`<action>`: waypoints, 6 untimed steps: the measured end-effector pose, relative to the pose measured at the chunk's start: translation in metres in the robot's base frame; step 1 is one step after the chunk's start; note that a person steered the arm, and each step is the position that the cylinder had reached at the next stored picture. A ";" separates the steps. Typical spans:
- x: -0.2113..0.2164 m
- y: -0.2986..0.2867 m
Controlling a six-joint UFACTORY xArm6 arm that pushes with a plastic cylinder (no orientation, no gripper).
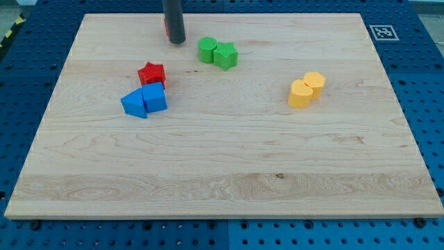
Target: Move the red circle towards the top left
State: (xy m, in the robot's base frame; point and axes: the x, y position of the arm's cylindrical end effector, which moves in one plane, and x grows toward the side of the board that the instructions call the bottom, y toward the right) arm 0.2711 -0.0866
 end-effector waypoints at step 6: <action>-0.044 -0.049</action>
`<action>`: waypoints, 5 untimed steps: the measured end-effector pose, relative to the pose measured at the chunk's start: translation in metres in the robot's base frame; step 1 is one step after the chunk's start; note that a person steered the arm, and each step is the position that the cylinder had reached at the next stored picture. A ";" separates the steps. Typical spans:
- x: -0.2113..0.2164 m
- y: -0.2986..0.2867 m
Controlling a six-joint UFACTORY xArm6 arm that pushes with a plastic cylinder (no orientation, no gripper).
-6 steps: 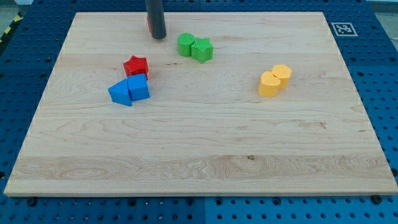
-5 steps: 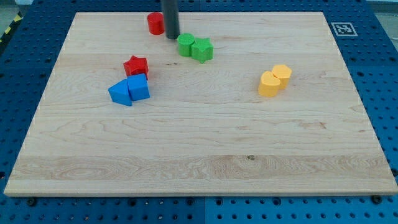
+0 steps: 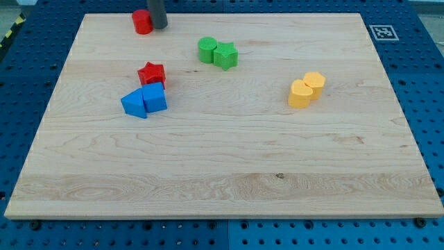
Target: Move the red circle towards the top left
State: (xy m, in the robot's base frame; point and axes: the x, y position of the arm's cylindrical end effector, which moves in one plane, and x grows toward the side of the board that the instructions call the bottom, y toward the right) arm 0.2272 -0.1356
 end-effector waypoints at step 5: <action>0.002 0.011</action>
